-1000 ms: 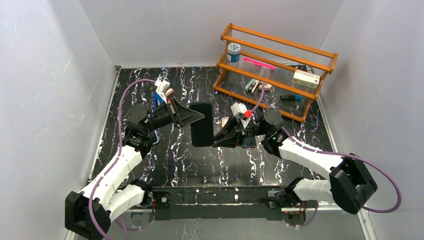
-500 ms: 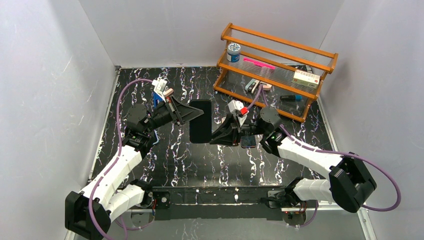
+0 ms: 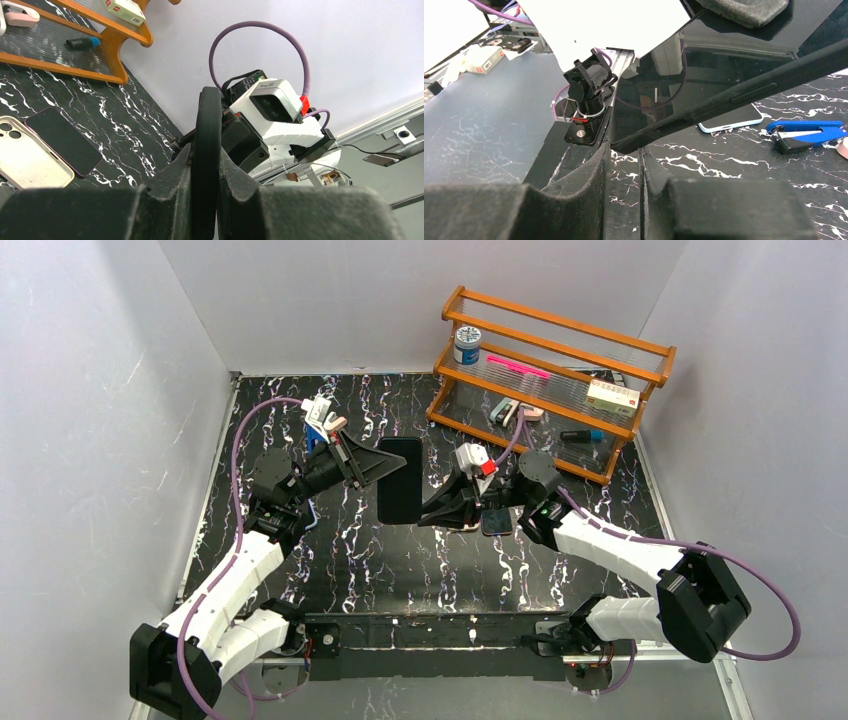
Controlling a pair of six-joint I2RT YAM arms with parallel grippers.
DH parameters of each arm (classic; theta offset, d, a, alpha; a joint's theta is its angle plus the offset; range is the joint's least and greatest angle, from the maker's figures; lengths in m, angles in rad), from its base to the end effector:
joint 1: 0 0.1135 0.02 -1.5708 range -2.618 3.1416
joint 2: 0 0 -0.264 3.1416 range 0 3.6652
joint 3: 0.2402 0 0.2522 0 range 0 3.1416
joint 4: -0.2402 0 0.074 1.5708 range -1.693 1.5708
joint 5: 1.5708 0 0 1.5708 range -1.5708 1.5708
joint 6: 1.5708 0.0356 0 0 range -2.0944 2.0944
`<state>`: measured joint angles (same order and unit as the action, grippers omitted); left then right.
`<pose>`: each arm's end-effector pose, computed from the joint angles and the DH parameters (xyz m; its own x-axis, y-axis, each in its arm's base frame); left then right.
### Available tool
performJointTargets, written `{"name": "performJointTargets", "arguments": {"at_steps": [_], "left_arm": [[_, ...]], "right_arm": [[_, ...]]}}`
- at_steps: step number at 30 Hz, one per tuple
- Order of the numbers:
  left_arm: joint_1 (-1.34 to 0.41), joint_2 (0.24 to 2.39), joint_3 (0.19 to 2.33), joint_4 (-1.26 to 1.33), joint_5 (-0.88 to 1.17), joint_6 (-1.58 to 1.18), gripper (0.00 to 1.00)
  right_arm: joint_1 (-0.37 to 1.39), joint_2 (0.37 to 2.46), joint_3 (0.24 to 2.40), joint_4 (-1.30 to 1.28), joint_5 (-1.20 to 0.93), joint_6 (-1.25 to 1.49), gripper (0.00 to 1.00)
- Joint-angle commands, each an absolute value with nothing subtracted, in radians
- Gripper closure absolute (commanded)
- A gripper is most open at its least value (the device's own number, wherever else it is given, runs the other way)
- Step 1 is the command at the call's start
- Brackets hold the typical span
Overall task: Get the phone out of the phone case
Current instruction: Remove the phone case from the phone.
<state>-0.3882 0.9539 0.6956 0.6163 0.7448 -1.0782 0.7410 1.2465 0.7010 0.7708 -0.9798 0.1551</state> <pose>0.1883 -0.1031 0.3594 -0.6096 -0.4506 -0.6522 0.6953 0.0913 -0.7129 0.1777 0.2026 0.3089 0.0125 0.1281 -0.9917 -0.9871 -0.1569 -0.0327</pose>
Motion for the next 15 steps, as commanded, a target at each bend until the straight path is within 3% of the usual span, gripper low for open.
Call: {"name": "performJointTargets", "arguments": {"at_steps": [1,10,15], "left_arm": [[-0.422,0.928,0.699,0.64,0.809,-1.192,1.0],[-0.422,0.938,0.691,0.634,0.79,-1.193,1.0],[-0.422,0.926,0.681,0.631,0.789,-1.171,1.0]], "right_arm": [[0.735,1.26,0.78,0.822,-0.852,0.02,0.99],[0.736,1.266,0.81,0.781,-0.798,-0.033,0.99],[0.727,1.263,0.794,0.862,-0.725,0.202,0.99]]}}
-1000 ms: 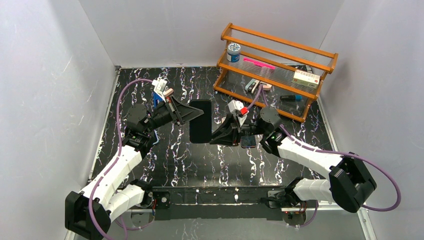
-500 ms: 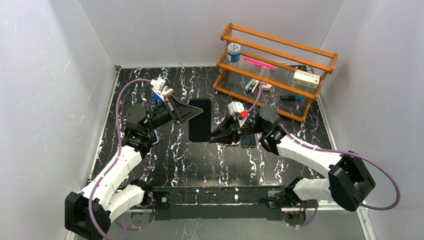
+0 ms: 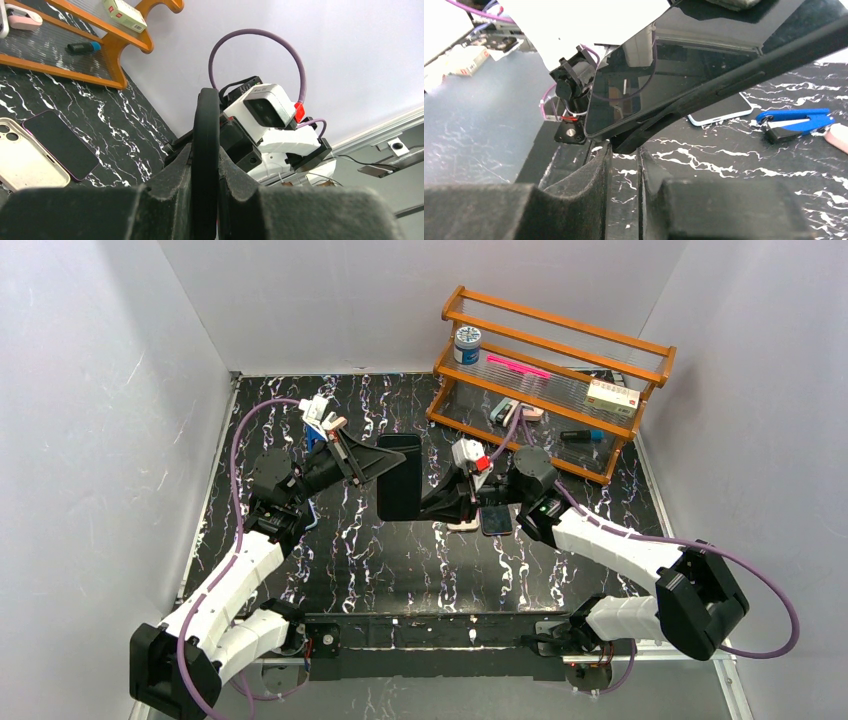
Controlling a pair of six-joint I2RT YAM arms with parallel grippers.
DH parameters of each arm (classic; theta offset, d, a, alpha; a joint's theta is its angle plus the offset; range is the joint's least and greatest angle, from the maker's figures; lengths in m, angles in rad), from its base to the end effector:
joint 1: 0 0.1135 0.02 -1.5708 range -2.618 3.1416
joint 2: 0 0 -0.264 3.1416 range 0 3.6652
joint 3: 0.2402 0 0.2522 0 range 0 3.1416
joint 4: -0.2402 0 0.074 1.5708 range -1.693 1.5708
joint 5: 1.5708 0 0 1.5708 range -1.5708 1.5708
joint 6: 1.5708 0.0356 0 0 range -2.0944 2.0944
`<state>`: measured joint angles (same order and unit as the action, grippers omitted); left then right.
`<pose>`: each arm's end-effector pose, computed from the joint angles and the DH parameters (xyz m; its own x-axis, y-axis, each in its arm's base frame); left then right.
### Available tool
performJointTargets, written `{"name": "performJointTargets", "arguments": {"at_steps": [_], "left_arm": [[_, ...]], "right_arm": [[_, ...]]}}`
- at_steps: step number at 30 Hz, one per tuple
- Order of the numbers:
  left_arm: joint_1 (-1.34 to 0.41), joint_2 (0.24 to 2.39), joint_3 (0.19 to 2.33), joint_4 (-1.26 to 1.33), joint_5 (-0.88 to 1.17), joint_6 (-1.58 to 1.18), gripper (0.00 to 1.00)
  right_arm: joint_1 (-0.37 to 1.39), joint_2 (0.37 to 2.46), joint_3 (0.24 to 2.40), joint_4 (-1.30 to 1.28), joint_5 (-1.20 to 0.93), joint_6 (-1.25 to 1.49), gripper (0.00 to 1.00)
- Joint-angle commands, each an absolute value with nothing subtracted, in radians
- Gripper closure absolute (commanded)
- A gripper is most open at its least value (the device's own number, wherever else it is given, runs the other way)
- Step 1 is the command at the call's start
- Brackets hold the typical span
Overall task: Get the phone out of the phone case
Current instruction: Remove the phone case from the phone.
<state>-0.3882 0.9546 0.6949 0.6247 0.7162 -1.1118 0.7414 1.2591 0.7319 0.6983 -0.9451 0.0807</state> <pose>0.1890 -0.1026 0.3600 -0.6185 -0.4777 -0.6240 0.6742 0.0853 -0.7336 0.1829 0.2066 0.3095 0.0458 0.1060 -0.9933 -0.9915 -0.1164 -0.0581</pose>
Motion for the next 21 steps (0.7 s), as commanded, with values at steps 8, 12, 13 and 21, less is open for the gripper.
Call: {"name": "performJointTargets", "arguments": {"at_steps": [8,12,13,21], "left_arm": [[-0.423,0.9,0.649,0.63,0.765,-1.164,1.0],[-0.435,0.9,0.639,0.636,0.747,-1.171,1.0],[-0.442,0.902,0.636,0.639,0.742,-1.173,1.0],[-0.516,0.93,0.604,0.659,0.692,-1.186,1.0]], "right_arm": [[0.721,1.26,0.731,1.083,-0.564,0.586,0.9],[0.722,1.286,0.722,1.138,-0.523,0.692,0.83],[0.721,1.296,0.722,1.153,-0.521,0.708,0.83],[0.721,1.352,0.703,1.304,-0.509,0.811,0.82]]}}
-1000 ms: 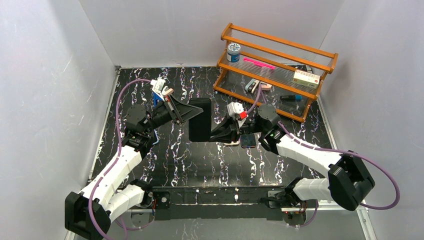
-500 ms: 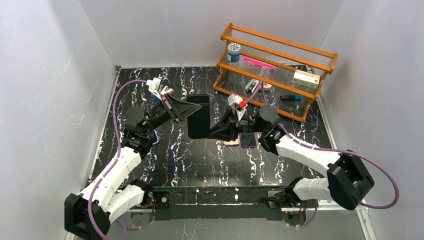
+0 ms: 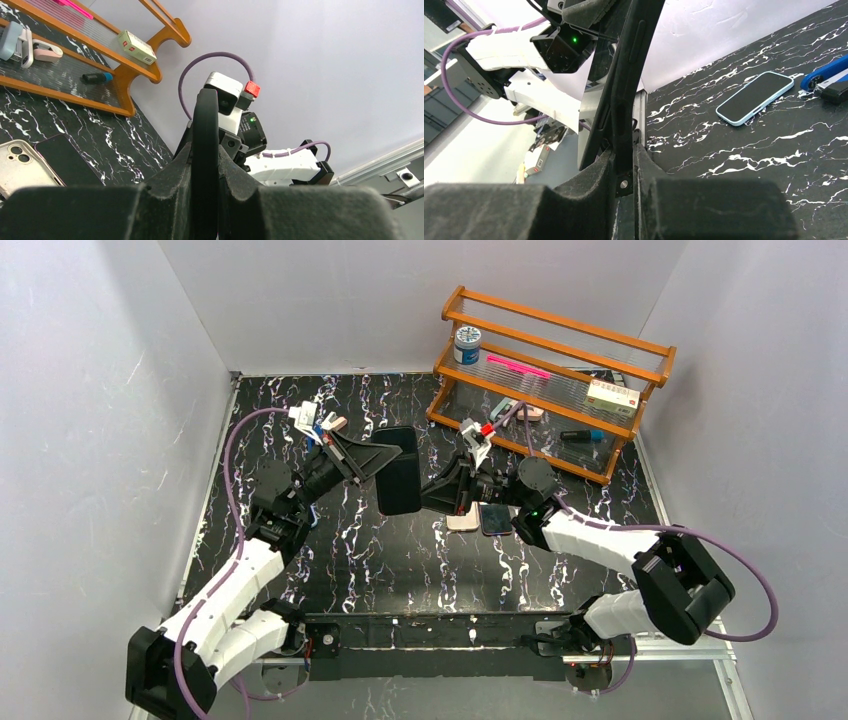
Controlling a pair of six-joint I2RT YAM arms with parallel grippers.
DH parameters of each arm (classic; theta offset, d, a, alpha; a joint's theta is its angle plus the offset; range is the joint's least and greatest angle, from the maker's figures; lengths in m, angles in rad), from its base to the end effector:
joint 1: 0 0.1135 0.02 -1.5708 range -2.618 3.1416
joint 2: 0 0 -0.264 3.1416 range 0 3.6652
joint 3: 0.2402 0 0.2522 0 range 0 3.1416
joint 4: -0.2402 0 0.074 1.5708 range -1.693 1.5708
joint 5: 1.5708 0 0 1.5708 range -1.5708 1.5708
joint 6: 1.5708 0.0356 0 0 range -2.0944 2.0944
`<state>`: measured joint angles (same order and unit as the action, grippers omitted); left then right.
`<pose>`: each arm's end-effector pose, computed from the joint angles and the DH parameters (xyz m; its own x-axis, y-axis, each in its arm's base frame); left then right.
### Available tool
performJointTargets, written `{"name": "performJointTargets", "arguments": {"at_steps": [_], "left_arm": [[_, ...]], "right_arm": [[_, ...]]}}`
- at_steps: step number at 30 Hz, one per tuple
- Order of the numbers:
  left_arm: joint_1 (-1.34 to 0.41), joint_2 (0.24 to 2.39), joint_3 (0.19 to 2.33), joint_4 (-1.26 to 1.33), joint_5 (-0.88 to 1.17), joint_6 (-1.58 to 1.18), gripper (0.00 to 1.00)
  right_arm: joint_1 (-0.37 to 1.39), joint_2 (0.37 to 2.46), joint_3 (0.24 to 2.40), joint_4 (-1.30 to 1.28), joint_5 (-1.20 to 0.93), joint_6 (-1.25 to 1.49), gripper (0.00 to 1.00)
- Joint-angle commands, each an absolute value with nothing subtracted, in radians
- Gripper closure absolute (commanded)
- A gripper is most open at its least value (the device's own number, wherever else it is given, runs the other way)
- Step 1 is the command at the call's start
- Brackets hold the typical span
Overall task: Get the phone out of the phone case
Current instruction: Remove the phone case from the phone.
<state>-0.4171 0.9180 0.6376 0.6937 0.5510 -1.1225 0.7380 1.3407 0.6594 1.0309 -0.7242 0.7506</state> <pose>0.1819 -0.1010 0.3550 -0.5469 -0.5975 -0.5864 0.6705 0.1068 -0.7342 0.1931 0.2075 0.2973 -0.4725 0.2609 -0.8418 -0.8781 -0.0582 0.4749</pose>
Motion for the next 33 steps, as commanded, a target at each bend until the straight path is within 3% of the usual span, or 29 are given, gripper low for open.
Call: {"name": "performJointTargets", "arguments": {"at_steps": [1,8,13,15,20,23,28,33], "left_arm": [[-0.523,0.933,0.598,0.662,0.683,-1.186,1.0],[-0.531,0.988,0.564,0.662,0.624,-1.176,1.0],[-0.531,1.052,0.536,0.641,0.58,-1.142,0.92],[-0.531,1.068,0.53,0.636,0.568,-1.126,0.8],[-0.53,1.067,0.602,0.41,0.465,-0.968,0.44],[-0.529,1.06,0.651,0.307,0.389,-0.895,0.28],[-0.529,1.051,0.724,0.159,0.286,-0.807,0.14],[-0.534,1.019,0.811,-0.064,0.126,-0.695,0.1]], "right_arm": [[0.722,1.355,0.703,1.316,-0.511,0.819,0.81],[0.721,1.379,0.71,1.365,-0.537,0.851,0.76],[0.72,1.387,0.675,1.322,-0.497,0.86,0.9],[0.718,1.389,0.658,1.299,-0.488,0.857,0.99],[0.711,1.372,0.598,1.226,-0.451,0.848,0.99],[0.709,1.351,0.558,1.187,-0.435,0.833,0.99],[0.709,1.318,0.529,1.073,-0.382,0.806,0.99],[0.71,1.304,0.542,0.92,-0.334,0.819,0.99]]}}
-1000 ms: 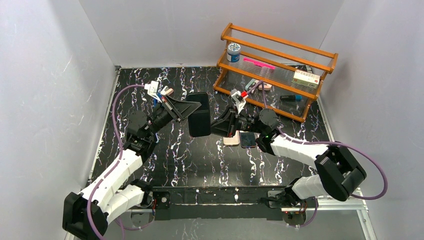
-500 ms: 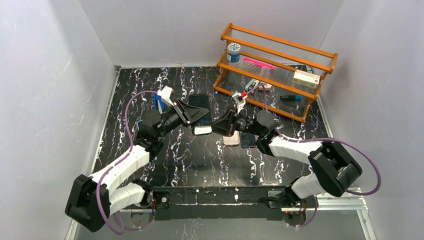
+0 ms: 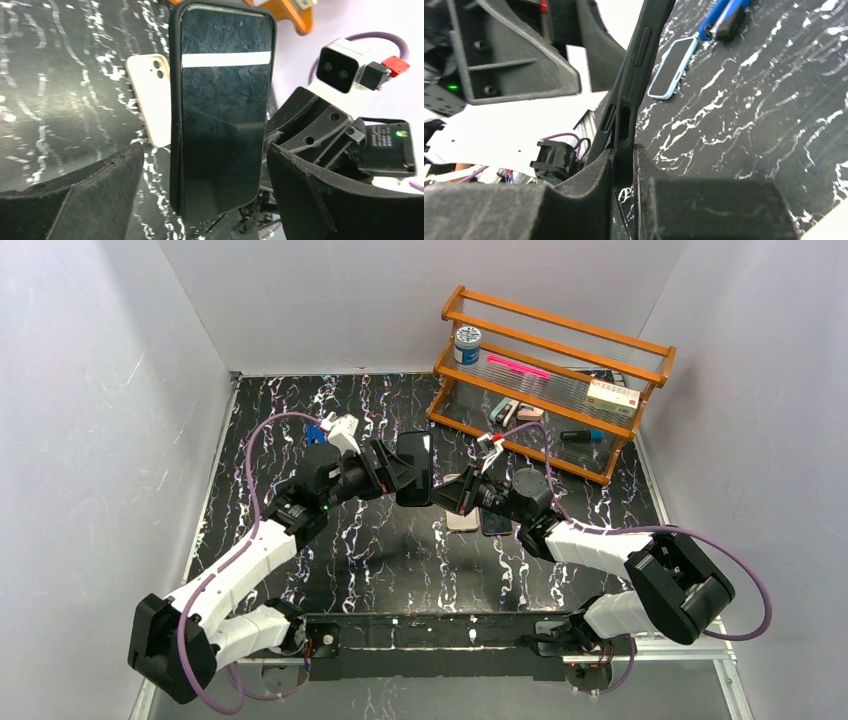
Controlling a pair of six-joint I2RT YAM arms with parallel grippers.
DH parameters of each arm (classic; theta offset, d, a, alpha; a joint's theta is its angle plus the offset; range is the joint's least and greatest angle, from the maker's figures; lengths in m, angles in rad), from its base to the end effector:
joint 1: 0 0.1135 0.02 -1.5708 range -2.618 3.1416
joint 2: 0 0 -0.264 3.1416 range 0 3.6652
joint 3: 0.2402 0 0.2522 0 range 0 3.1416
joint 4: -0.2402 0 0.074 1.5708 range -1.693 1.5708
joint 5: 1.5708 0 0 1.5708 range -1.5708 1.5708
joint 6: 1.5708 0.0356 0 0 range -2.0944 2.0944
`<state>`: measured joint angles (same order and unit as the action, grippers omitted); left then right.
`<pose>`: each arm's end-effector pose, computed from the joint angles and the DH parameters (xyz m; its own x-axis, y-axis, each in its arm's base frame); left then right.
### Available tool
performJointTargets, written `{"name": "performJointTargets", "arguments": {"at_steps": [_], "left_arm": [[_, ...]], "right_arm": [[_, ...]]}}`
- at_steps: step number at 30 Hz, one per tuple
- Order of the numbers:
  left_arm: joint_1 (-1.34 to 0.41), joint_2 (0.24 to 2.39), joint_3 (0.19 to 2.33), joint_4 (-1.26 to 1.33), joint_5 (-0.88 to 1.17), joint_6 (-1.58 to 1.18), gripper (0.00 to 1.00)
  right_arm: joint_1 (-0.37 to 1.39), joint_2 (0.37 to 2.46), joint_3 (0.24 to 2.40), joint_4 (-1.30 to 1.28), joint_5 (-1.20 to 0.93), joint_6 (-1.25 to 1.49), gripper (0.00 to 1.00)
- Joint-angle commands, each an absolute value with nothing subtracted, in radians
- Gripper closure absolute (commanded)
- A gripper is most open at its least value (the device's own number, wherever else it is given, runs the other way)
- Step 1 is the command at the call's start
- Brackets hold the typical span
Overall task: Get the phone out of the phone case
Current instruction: Remove the phone case from the phone.
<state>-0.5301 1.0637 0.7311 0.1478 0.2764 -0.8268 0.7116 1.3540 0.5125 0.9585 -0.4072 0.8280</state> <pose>0.2102 -0.1344 0.3011 -0.6355 -0.4480 -0.6288 0.3695 0.5386 -0.7572 0.2007 0.1917 0.2411 -0.6013 0.3746 -0.7058 -0.6722 0.2405 0.7003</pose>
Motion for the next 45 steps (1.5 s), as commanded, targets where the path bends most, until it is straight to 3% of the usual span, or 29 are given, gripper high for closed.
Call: {"name": "performJointTargets", "arguments": {"at_steps": [1,12,20,32,45], "left_arm": [[-0.544,1.015,0.83,-0.104,0.093,-0.666,0.1],[-0.878,1.123,1.003,-0.319,-0.339,-0.384,0.1],[-1.085,1.286,1.079,-0.363,-0.642,-0.285,0.27],[-1.14,1.401,1.109,-0.36,-0.813,-0.234,0.46],[-1.143,1.476,1.071,-0.286,-0.913,-0.168,0.49]], "right_arm": [[0.71,1.303,0.55,0.887,-0.323,0.825,0.99],[0.712,1.297,0.596,0.675,-0.221,0.92,0.99],[0.72,1.301,0.617,0.638,-0.219,0.945,0.99],[0.726,1.302,0.616,0.656,-0.245,0.964,0.99],[0.73,1.286,0.615,0.694,-0.294,1.02,0.99]]}}
